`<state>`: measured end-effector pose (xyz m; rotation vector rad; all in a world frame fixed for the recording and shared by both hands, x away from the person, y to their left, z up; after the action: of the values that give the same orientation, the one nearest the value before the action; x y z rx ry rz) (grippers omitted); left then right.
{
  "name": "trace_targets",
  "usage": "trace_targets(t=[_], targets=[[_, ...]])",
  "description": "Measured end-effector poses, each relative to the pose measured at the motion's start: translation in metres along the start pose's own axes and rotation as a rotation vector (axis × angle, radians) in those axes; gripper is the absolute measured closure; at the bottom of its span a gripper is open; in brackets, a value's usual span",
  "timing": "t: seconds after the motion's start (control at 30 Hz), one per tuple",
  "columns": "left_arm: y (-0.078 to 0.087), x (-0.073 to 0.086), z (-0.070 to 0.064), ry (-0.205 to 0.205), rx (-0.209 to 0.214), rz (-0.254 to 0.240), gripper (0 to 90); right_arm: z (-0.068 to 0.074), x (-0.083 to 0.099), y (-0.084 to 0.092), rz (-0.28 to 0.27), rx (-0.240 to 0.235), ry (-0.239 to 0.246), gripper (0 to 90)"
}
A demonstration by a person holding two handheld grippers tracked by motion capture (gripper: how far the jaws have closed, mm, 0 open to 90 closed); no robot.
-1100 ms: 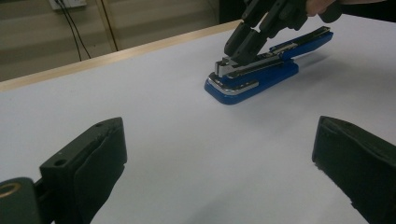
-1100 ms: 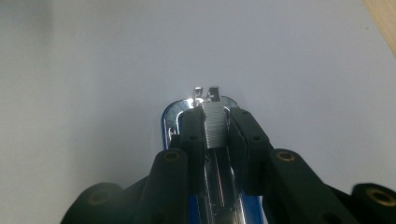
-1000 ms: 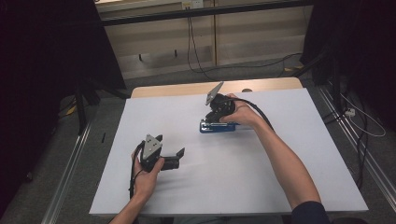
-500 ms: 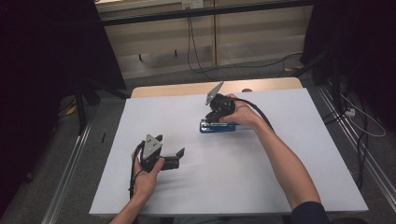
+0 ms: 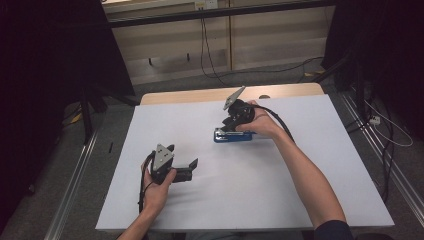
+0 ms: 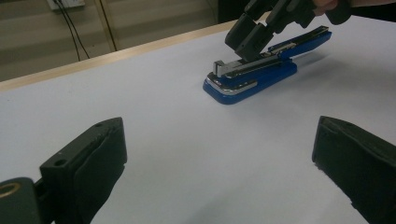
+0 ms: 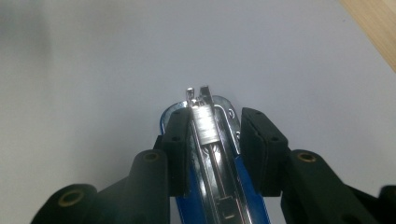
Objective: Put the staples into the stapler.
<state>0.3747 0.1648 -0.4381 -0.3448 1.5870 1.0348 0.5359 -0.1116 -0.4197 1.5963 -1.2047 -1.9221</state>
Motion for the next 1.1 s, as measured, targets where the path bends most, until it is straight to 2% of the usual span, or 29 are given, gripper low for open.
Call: trace_targets(t=[0.23, 0.33, 0.43, 0.73, 0.9, 1.1], targets=[[0.0, 0.0, 0.0, 0.0, -0.001, 0.003, 3.2, 0.0, 0.005, 0.004, -0.032, 0.024, -0.047, 49.2], [0.0, 0.0, 0.0, -0.001, 0.001, 0.001, 3.2, 0.001, 0.007, 0.005, -0.026, 0.026, -0.055, 44.3], [0.001, 0.0, 0.001, -0.002, -0.003, -0.002, 3.2, 0.001, 0.008, 0.007, -0.048, 0.036, -0.068, 40.8], [0.0, 0.0, 0.0, 0.0, -0.001, -0.002, 3.2, 0.005, 0.008, 0.01, -0.088, 0.068, -0.12, 20.9], [0.0, 0.0, 0.0, 0.002, -0.001, 0.0, 3.2, 0.007, 0.01, 0.013, -0.107, 0.095, -0.148, 13.7], [0.0, 0.0, 0.0, -0.003, -0.002, 0.002, 3.2, 0.008, 0.013, 0.02, -0.141, 0.114, -0.184, 11.4]])
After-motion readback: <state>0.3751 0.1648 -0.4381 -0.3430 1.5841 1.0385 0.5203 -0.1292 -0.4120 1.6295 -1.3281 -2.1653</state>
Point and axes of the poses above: each handheld gripper's, and its own axes: y roughly backward along the jaws, x roughly out of its underside, z roughly to its left, the point moved 1 cm from there along -y, roughly forward along the jaws, and after that the axes turned 3 degrees about z, right-handed, at the moved point
